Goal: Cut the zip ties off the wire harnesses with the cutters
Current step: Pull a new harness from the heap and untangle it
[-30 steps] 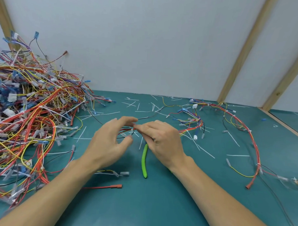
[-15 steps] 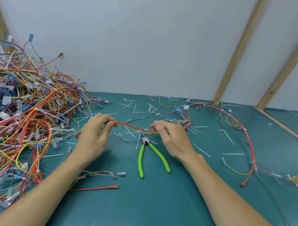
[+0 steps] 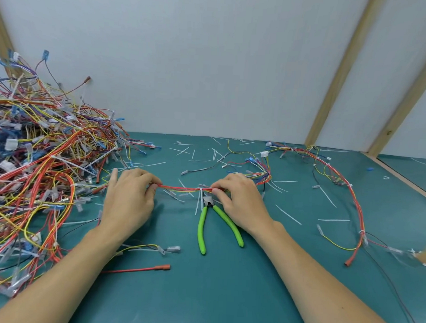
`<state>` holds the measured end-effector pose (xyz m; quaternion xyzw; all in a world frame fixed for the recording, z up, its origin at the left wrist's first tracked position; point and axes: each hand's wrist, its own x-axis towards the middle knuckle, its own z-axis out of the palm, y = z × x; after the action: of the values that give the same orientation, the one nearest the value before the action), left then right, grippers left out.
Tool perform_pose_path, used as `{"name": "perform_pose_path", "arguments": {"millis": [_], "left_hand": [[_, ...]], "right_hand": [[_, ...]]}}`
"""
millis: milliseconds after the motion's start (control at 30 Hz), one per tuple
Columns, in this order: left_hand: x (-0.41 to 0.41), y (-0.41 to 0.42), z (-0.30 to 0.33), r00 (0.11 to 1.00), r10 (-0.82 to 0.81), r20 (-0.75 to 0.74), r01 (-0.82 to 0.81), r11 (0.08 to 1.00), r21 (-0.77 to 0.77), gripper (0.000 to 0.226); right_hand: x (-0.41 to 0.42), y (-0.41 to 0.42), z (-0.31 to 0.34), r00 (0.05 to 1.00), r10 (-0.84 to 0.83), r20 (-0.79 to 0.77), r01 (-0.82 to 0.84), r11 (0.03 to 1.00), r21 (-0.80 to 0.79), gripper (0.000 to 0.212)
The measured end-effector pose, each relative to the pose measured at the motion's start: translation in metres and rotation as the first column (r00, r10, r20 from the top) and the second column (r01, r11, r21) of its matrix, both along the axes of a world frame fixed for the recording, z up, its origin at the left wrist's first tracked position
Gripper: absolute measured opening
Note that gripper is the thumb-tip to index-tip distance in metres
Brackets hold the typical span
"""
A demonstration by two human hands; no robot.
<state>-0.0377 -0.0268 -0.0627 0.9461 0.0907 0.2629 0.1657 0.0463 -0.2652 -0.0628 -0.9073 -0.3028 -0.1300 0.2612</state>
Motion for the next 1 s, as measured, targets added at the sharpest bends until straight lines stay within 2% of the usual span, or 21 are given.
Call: {"name": "perform_pose_path", "arguments": {"millis": [100, 167, 300, 367, 567, 700, 833, 1000], "left_hand": [[-0.001, -0.005, 0.005, 0.997, -0.066, 0.025, 0.066, 0.998, 0.013, 0.034], [-0.003, -0.009, 0.007, 0.989, -0.143, 0.036, 0.144, 0.989, -0.020, 0.037], [-0.006, -0.018, 0.007, 0.962, -0.247, 0.112, 0.262, 0.954, -0.144, 0.022], [-0.007, -0.021, 0.006, 0.948, -0.303, 0.093, 0.315, 0.936, -0.158, 0.016], [-0.005, -0.016, 0.003, 0.960, -0.276, 0.049, 0.280, 0.939, -0.200, 0.012], [-0.001, -0.013, 0.002, 0.938, -0.328, 0.116, 0.345, 0.917, -0.199, 0.006], [0.001, -0.011, -0.003, 0.944, -0.306, 0.121, 0.326, 0.921, -0.211, 0.010], [0.004, -0.008, -0.006, 0.965, -0.246, 0.089, 0.261, 0.928, -0.264, 0.010]], "right_hand": [[-0.004, 0.004, 0.002, 0.998, 0.019, 0.067, -0.020, 1.000, 0.015, 0.018], [-0.009, 0.007, 0.004, 0.994, 0.015, 0.107, -0.018, 1.000, 0.019, 0.018], [-0.016, 0.013, 0.006, 0.982, 0.014, 0.190, -0.014, 1.000, 0.001, 0.017], [-0.018, 0.013, 0.007, 0.974, 0.040, 0.221, -0.040, 0.999, -0.004, 0.016], [-0.025, 0.018, 0.007, 0.939, 0.099, 0.329, -0.116, 0.993, 0.031, 0.011], [-0.024, 0.019, 0.007, 0.961, 0.114, 0.252, -0.149, 0.981, 0.125, 0.014], [-0.019, 0.012, 0.009, 0.986, 0.046, 0.161, -0.079, 0.975, 0.206, 0.019], [-0.011, 0.002, 0.011, 0.987, -0.088, 0.132, 0.083, 0.996, 0.043, 0.020]]}}
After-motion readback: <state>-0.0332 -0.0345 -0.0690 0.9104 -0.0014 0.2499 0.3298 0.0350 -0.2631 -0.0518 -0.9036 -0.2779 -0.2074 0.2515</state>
